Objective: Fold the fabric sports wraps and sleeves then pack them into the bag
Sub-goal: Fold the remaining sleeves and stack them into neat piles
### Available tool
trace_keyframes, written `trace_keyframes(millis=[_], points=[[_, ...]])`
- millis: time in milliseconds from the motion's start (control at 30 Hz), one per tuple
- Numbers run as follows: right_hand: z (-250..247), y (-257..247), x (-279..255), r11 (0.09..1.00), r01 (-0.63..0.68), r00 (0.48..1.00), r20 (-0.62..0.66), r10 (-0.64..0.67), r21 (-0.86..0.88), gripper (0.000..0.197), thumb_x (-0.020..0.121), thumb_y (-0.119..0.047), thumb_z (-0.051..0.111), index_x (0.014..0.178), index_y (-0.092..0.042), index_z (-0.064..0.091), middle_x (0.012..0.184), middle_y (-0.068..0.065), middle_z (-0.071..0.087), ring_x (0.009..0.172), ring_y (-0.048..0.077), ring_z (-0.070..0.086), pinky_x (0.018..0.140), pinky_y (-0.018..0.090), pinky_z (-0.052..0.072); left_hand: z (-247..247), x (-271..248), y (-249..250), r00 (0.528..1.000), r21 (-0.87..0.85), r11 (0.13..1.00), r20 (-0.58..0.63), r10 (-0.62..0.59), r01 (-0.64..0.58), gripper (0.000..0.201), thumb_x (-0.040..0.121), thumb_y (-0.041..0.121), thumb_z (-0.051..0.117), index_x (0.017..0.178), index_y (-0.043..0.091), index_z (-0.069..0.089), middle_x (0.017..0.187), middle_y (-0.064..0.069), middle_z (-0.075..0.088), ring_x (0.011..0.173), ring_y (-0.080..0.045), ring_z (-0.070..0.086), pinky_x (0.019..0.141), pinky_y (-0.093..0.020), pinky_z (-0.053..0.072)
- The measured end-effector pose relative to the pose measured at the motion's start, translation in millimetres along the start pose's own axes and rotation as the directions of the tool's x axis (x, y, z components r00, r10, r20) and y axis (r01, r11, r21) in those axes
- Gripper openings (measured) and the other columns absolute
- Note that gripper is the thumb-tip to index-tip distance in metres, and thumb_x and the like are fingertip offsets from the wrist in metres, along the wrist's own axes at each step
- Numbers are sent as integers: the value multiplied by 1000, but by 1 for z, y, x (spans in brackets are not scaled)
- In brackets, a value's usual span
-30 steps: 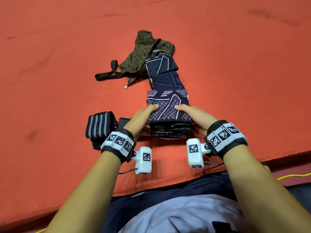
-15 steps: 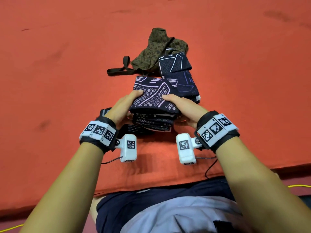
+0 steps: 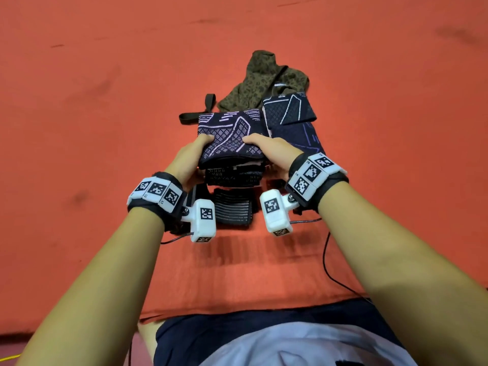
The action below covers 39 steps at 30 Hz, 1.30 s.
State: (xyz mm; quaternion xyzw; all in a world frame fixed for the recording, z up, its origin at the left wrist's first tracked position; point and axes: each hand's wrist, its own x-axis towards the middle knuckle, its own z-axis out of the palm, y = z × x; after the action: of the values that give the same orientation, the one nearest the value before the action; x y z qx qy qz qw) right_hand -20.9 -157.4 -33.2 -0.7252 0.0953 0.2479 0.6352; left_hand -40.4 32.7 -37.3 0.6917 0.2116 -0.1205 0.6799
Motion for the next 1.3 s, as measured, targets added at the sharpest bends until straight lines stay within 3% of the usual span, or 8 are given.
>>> trace_keyframes(millis=[267,367,467,800,967,1067,1233,1300], points=[[12,1,84,1000,-9,998,-69,7,-26,108,39,-68,66,129,-10,58,120,11,67,104,32,67,100,46,50,2,35,21,997,86,993,-13,-76,76,42,73,45,61,105,18,63,90,-7,66,65,-20,61,58,-27,46],[18,-7,88,998,-43,997,-73,39,-50,96,48,-63,67,127,-8,60,115,11,68,102,32,67,101,46,50,1,49,20,992,97,987,-24,-125,126,48,68,45,63,106,16,64,87,-7,68,64,-21,63,54,-28,48],[23,-5,90,991,-89,994,-79,82,-98,67,77,-49,67,127,-4,60,120,13,66,106,32,65,102,44,48,-3,64,11,978,146,967,-44,-202,207,57,61,43,66,110,14,65,97,-11,73,76,-25,67,65,-34,55],[28,22,101,953,-228,958,-223,183,-199,78,92,-36,62,148,5,28,147,19,45,131,34,48,95,32,37,-2,77,-9,986,290,943,-81,-145,163,35,75,24,72,104,5,67,101,-14,76,90,-29,73,91,-43,57],[24,4,81,931,-108,980,-192,41,-350,71,90,-27,62,145,5,30,138,20,52,124,35,54,94,32,41,5,62,-3,995,342,935,-75,-72,94,14,87,12,63,99,6,63,100,-13,73,85,-27,70,91,-40,57],[15,-9,64,905,-25,981,-184,-59,-424,63,86,-27,64,137,2,41,130,18,57,119,34,57,96,34,46,5,48,1,996,380,924,-85,-14,45,3,91,9,61,91,11,60,93,-10,69,74,-19,64,69,-27,55],[1,-7,46,809,78,982,-94,-162,-583,18,80,-28,62,83,-12,53,90,11,61,84,28,58,64,30,40,4,33,-2,986,450,892,-125,106,-39,41,86,14,68,121,12,47,106,-12,68,84,-23,64,59,-28,49],[-4,-4,34,802,105,976,-95,-198,-588,13,84,-24,61,88,-13,55,89,8,59,82,25,54,65,30,38,6,27,-3,975,466,882,-157,156,-66,51,80,19,68,126,13,47,109,-12,69,90,-25,68,73,-36,57]])
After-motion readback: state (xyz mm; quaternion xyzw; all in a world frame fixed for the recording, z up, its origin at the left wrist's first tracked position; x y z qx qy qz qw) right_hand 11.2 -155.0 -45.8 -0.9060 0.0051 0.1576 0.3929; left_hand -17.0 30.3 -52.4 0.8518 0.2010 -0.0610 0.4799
